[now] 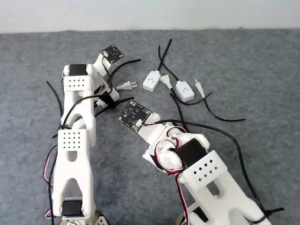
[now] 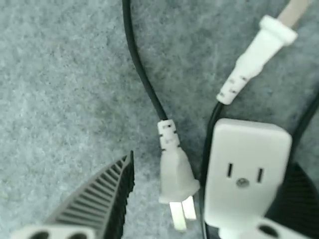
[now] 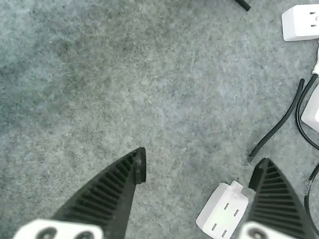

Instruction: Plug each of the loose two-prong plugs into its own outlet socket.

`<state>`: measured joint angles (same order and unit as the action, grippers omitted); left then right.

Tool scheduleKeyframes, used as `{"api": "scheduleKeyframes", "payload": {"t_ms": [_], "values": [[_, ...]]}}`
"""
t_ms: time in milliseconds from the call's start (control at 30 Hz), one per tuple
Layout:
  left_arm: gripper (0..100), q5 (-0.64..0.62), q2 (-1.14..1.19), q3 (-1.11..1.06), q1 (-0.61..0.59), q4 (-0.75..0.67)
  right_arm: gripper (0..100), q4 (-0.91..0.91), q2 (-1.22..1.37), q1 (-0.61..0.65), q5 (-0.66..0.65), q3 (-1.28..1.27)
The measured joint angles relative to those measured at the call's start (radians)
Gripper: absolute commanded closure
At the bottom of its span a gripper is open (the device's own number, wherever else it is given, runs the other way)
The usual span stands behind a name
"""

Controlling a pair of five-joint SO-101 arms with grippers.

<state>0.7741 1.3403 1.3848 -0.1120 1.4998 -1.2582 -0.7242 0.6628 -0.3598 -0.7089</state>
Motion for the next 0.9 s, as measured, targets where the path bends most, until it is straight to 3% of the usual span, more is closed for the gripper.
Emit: {"api": "scheduleKeyframes", "payload": {"t_ms": [233,500,667,900], "values": [[91,0.026,0.068,0.147,0.011,0.095,66.0,0.000,0.000,-0.002,0.000,0.000],[91,0.029,0.072,0.173,0.006,0.087,66.0,0.000,0.000,0.000,0.000,0.000],[82,0.029,0.074,0.187,0.005,0.097,66.0,0.000,0.000,0.000,0.000,0.000],[58,-0.017,0.081,0.247,-0.041,0.152,66.0,0.000,0.000,0.000,0.000,0.000]]}}
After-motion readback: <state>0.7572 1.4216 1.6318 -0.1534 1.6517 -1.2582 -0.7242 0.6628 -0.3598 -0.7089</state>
